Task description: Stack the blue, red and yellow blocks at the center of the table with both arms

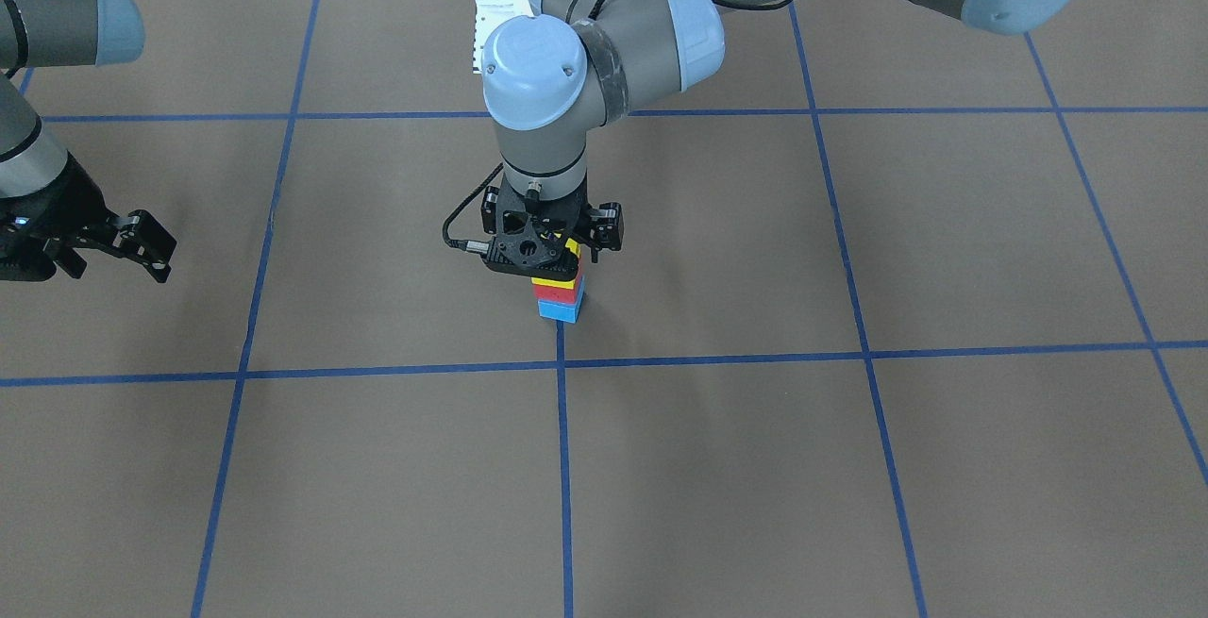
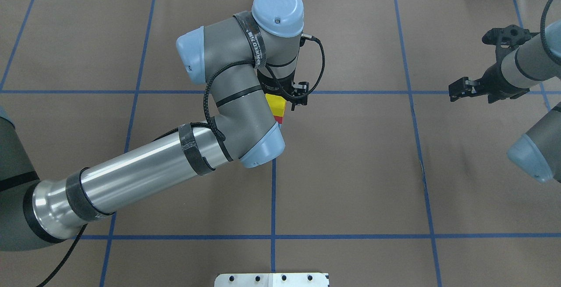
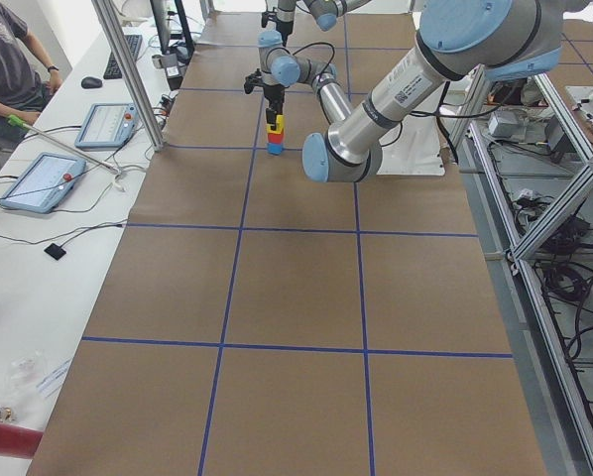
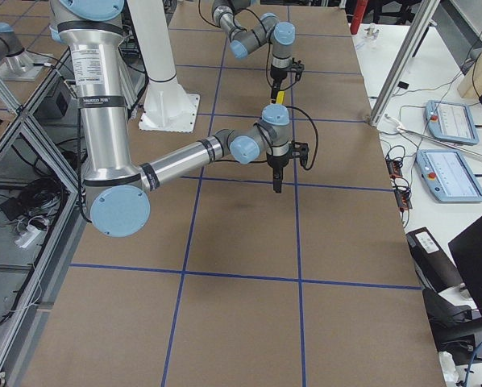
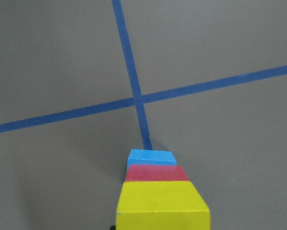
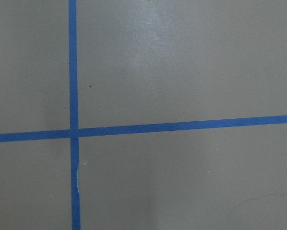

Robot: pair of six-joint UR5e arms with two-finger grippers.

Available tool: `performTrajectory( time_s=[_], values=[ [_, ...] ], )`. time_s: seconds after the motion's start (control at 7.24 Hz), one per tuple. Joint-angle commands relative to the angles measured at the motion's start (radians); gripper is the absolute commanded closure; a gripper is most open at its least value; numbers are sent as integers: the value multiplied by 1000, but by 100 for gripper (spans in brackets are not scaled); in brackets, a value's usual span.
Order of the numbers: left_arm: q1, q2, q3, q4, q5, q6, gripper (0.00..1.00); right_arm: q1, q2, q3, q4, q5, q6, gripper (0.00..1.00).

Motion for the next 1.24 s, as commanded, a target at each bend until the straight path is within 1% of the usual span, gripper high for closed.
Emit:
performTrajectory(
  time_s=[0.0, 0.14, 0.28, 0.41, 0.55, 0.69, 0.83, 0.97, 1.1],
  values=[
    [0, -1, -11, 3, -1, -2, 1, 0, 0, -2, 0, -1, 0, 0],
    [-12, 2, -58, 26, -5, -2, 1, 0, 0, -2, 0, -1, -1, 0],
    [-59, 11, -151, 119, -11, 11, 1, 2, 0, -3, 0, -1, -7, 0],
    [-95, 72, -249, 162, -12, 21, 1, 14, -18, 0, 2, 0, -17, 0],
    [-115, 229, -403, 166, -14, 119, 1, 43, -32, 0, 14, 8, -35, 0],
    [-168, 426, -574, 164, -15, 247, 1, 78, -60, -3, 27, 35, -88, 0],
    [-239, 568, -656, 166, -18, 431, 1, 144, -87, -5, 32, 84, -169, 0],
    [-359, 703, -669, 150, -102, 594, 1, 234, -107, -6, 29, 170, -260, 0],
    [-535, 829, -649, 140, -206, 815, 1, 306, -126, -6, 23, 240, -326, 0]
  ],
)
